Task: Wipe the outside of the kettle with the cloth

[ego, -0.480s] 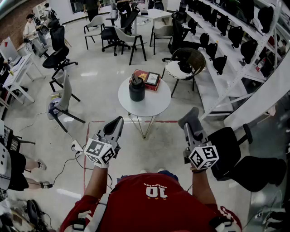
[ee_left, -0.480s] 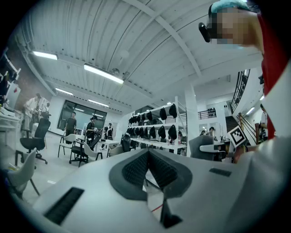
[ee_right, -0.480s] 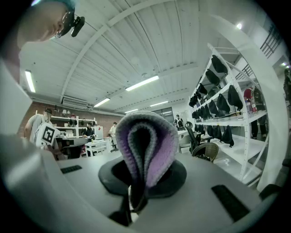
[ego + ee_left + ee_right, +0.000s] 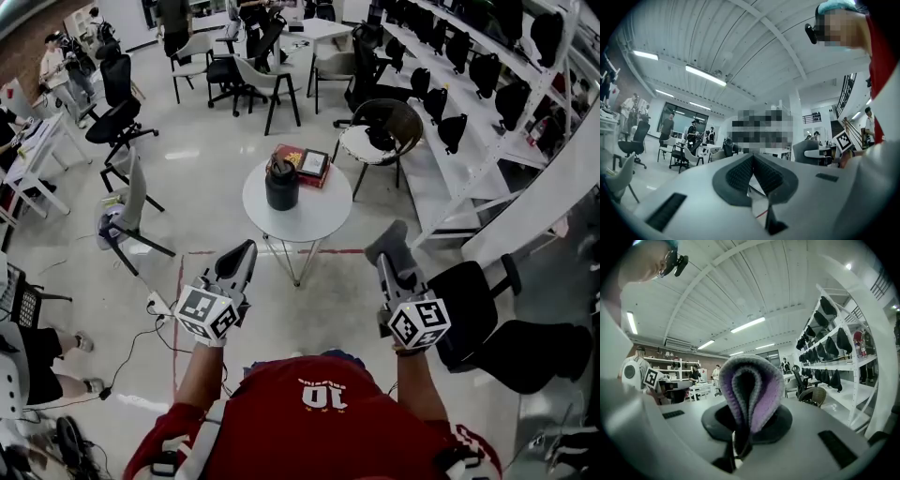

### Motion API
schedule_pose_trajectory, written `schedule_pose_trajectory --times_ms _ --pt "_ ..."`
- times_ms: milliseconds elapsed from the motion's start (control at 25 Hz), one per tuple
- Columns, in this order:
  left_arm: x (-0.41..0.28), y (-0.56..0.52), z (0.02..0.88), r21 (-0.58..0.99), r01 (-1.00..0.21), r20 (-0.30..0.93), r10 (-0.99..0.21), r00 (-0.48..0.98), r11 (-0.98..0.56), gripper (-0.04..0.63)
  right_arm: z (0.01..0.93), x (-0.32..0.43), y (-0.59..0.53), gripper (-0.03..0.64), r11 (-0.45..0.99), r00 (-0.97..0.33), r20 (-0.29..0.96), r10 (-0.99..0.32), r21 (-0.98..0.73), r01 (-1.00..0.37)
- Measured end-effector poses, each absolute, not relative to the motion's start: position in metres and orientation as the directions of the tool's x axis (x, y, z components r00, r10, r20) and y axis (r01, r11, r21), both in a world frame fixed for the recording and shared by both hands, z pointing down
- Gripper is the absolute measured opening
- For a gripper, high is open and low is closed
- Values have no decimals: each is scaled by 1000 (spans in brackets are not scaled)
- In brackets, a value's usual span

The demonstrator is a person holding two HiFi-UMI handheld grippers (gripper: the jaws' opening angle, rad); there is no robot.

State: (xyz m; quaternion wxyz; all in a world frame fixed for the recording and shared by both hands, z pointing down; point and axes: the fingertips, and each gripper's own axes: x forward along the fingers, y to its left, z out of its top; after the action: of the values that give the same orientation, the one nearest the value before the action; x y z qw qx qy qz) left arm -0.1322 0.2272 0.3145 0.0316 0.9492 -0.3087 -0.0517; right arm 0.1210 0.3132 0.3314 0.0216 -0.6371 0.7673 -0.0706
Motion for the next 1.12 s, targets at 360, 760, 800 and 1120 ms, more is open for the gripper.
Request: schedule_pose_trajectory --times_ms 360,760,800,1120 --pt "-135 224 322 115 -573 -73 -582 810 -812 8 327 114 315 44 195 -200 11 -980 -176 -965" --pt "-127 201 334 134 -578 -61 -589 806 -805 8 338 118 286 44 218 -228 42 -973 -171 -961" --pt "-126 198 334 134 -580 -61 -591 805 -804 8 339 119 280 44 222 -232 42 -972 -174 -959" --pt "-115 159 330 123 -605 -42 -613 789 -787 8 337 125 216 44 286 -297 28 -955 -194 -939"
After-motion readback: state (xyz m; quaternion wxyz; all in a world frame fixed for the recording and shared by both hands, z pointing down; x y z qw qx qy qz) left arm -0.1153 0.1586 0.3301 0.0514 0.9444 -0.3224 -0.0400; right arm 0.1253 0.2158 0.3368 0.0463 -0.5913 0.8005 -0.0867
